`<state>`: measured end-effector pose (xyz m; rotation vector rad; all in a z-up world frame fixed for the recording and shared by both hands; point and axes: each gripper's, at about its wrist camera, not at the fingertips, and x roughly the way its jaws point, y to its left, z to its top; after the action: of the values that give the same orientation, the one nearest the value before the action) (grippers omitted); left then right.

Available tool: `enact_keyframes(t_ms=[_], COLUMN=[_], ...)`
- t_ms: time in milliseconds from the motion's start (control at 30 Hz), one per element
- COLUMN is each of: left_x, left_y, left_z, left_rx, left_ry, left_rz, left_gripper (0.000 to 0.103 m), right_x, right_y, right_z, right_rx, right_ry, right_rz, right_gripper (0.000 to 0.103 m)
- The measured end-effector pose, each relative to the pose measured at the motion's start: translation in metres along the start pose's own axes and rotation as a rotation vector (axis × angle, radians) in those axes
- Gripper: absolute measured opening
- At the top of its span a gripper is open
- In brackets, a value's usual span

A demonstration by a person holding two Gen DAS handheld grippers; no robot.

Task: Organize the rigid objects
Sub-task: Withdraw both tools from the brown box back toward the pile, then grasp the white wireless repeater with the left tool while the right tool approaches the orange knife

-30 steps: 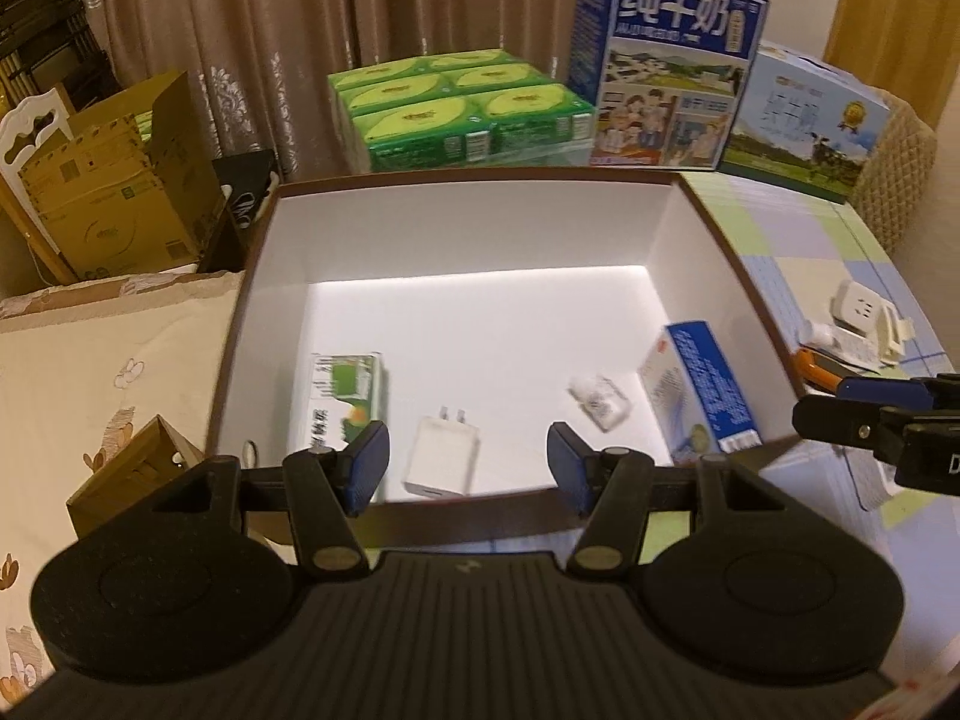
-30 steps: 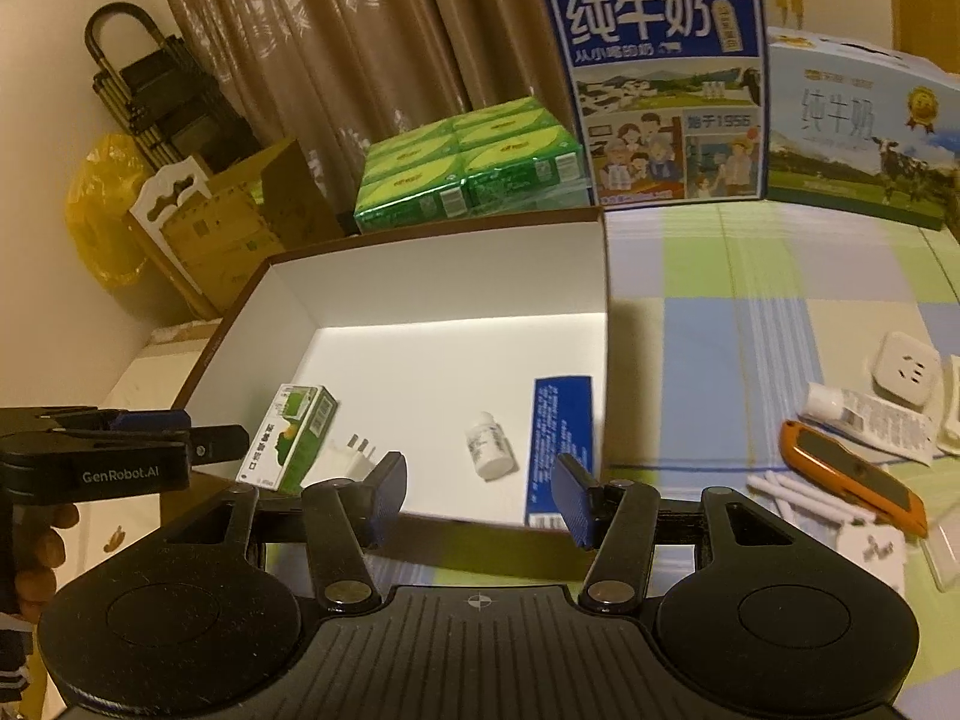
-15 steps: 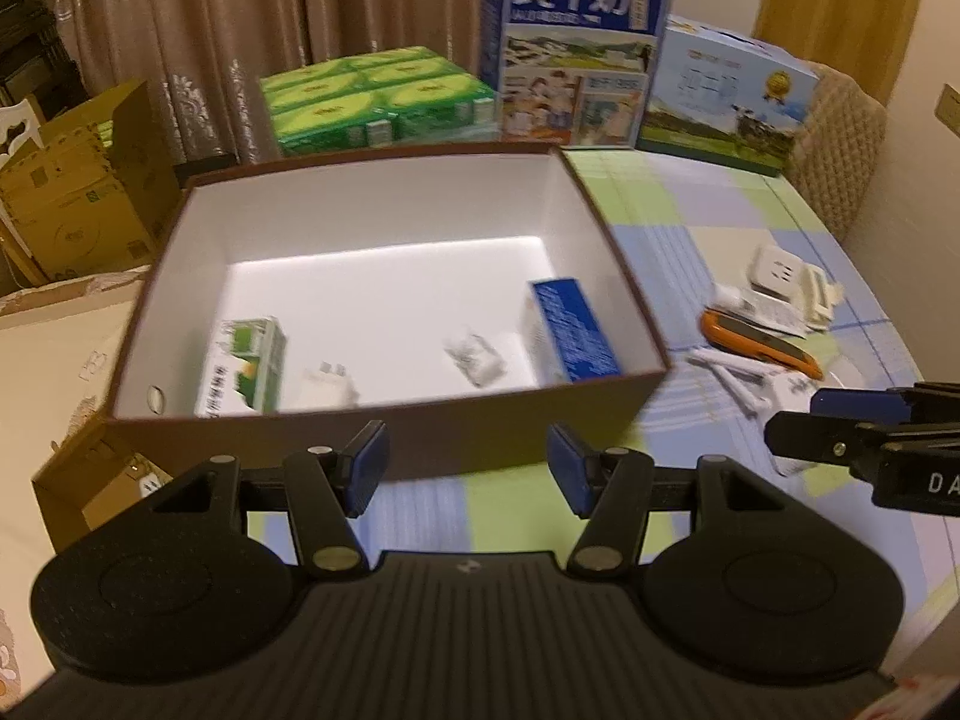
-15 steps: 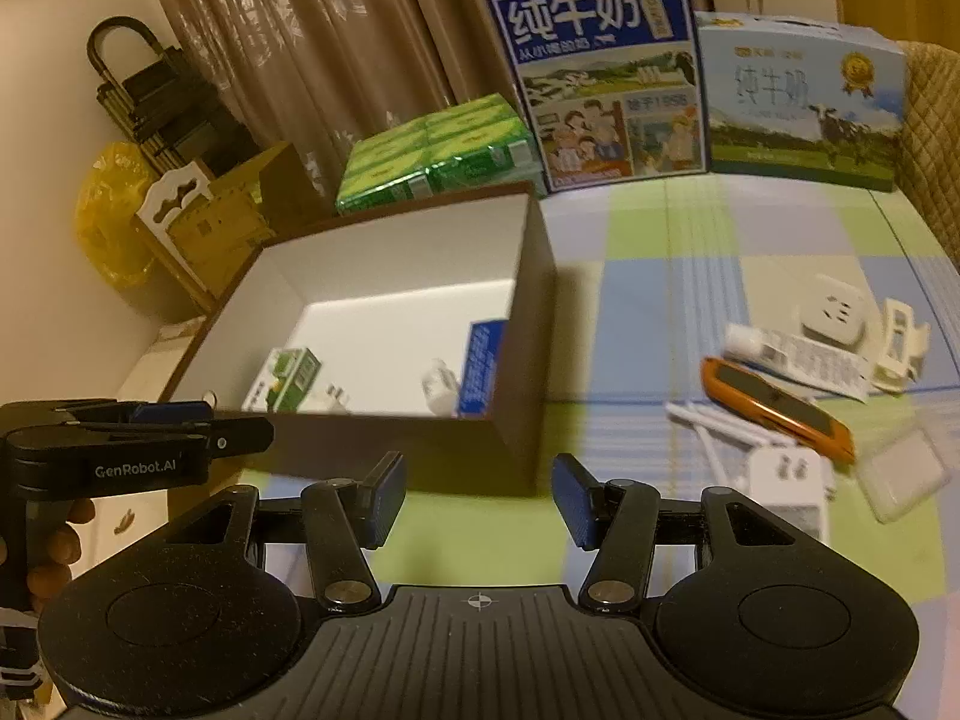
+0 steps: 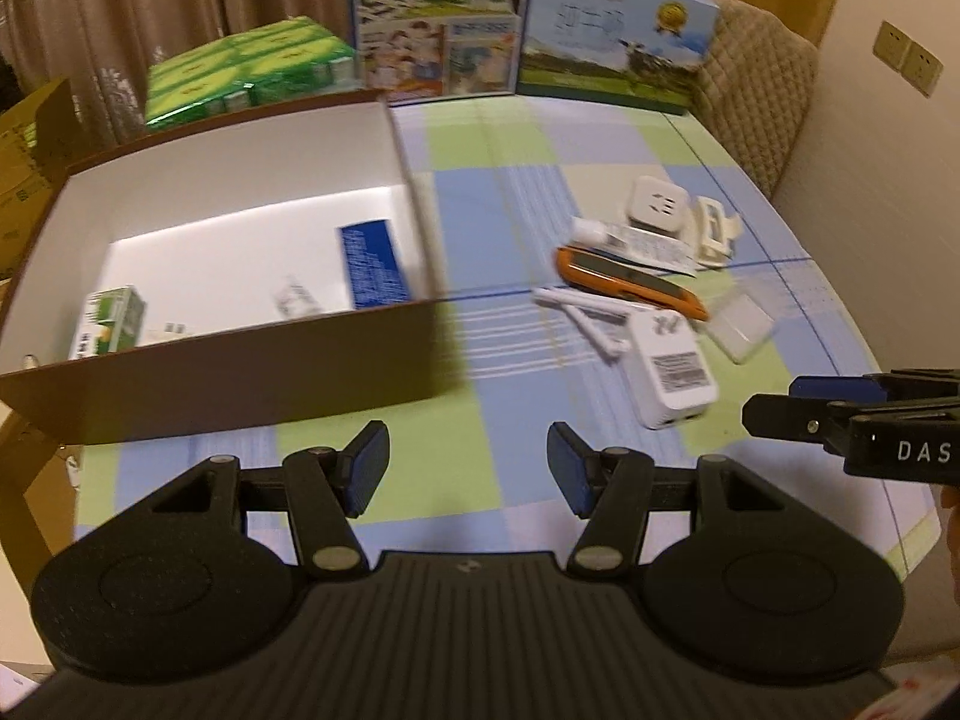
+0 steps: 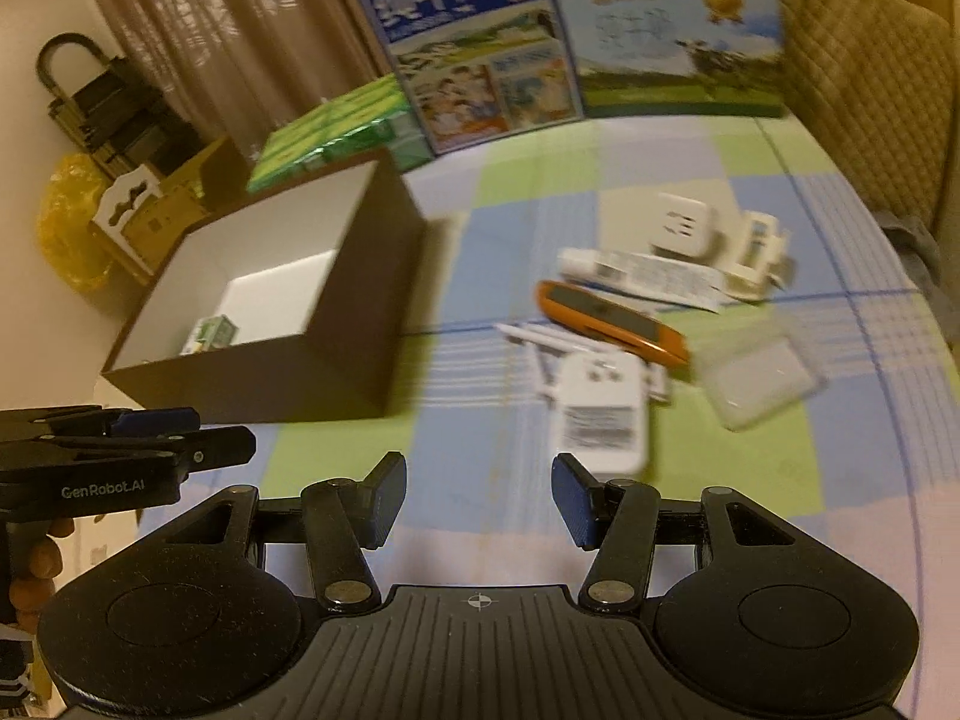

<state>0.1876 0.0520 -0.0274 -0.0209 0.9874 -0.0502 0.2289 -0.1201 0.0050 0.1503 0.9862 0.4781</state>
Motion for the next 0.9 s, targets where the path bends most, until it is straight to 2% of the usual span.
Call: enact_keyframes(t_ms=[433,900], left_x=[0.018,0.062], left_y=[-0.065,-0.111], left_z=[0.006,0.013], left_rx=[0.033,0.055], left_ry=[0.018,0.053], left_rz=[-0.02,-0.044], left_gripper=[0.055,0.055], right_x=[-0.026,-0.024], right_y=[-0.059,-0.102], right_z=[0.002,0.003], right_rx=[0.024,0.05], right_ry=[-0.008,0.014], right_rz=[-0.009,-0.031], right_gripper=[0.051,0.051])
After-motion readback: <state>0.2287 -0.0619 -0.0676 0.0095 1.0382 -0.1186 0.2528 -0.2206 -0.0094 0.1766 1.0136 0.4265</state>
